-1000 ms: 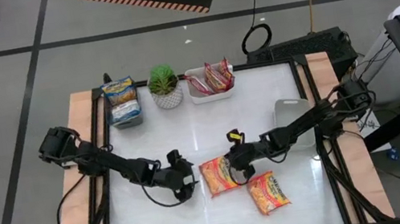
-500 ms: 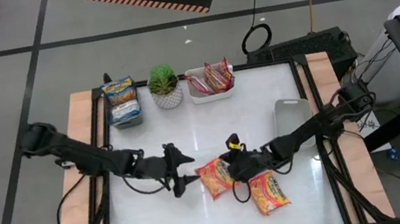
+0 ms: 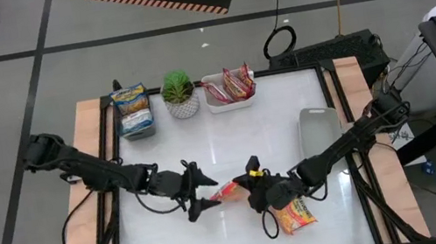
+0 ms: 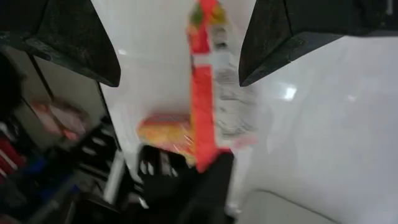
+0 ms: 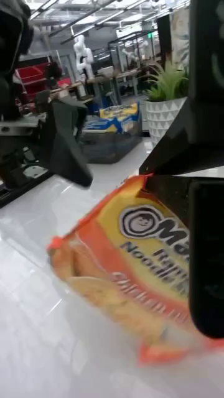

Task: Sort Maruchan noodles
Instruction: Put the top orange noodle pack into the gray bin

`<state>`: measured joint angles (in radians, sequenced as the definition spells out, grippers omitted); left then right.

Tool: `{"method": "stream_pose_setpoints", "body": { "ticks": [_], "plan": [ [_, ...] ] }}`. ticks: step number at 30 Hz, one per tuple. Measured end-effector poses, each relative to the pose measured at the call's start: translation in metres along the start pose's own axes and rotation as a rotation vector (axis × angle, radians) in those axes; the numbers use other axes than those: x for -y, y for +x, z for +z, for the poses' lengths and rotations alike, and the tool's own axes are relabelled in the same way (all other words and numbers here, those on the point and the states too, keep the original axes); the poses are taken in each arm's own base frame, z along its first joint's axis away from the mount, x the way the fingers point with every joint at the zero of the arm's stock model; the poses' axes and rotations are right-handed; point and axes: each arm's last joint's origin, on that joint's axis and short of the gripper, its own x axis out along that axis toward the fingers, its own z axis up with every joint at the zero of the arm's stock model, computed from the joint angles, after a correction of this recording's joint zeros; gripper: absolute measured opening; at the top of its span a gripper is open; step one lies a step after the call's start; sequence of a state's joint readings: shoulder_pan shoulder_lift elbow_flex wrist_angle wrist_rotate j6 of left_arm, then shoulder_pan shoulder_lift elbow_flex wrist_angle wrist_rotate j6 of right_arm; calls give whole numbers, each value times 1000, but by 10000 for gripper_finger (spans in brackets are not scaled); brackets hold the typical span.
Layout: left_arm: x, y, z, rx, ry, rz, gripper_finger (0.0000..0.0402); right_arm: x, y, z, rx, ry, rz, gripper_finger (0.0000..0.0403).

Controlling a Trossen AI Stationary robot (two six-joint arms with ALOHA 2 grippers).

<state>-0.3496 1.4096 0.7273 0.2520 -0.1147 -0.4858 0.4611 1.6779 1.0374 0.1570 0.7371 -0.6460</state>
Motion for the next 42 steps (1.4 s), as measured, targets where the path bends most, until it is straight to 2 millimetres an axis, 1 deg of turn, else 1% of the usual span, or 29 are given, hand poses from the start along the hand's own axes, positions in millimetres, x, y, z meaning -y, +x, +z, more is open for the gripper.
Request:
{"method": "stream_pose_setpoints", "body": {
  "ticks": [3, 10, 17, 22, 23, 25, 31, 34, 36, 38, 40, 42],
  "plan": [
    [4, 5, -2, 13, 20, -27, 330, 2, 0, 3, 7, -3, -4, 0],
    [-5, 19, -15, 16, 84, 138, 330, 6, 2, 2, 3, 4, -13, 0],
    [-5, 34, -24, 34, 140, 134, 330, 12, 9, -3, -21, 17, -25, 0],
    [-14, 47, -38, 2, 124, 202, 327, 15, 12, -6, -31, 23, -30, 0],
    [-16, 49, -40, -3, 106, 211, 320, 15, 12, -6, -31, 23, -30, 0],
    [-18, 50, -40, 2, 86, 223, 294, 15, 12, -6, -31, 10, -30, 0],
    [-20, 50, -38, 22, 108, 264, 176, 15, 12, -6, -31, 6, -30, 0],
    [-21, 50, -39, 18, 114, 267, 135, 14, 12, -5, -8, 13, 0, 0],
    [-20, 50, -39, 8, 121, 258, 123, 14, 12, -4, 21, 26, 31, 4],
    [-20, 50, -39, 2, 134, 242, 121, 13, 11, -2, 31, 53, 31, 14],
    [-18, 47, -36, 1, 148, 229, 123, 12, 9, -1, 37, 76, 25, 30],
    [-17, 45, -34, 3, 161, 213, 127, 15, 2, 2, 44, 112, 17, 50]
  ]
}}
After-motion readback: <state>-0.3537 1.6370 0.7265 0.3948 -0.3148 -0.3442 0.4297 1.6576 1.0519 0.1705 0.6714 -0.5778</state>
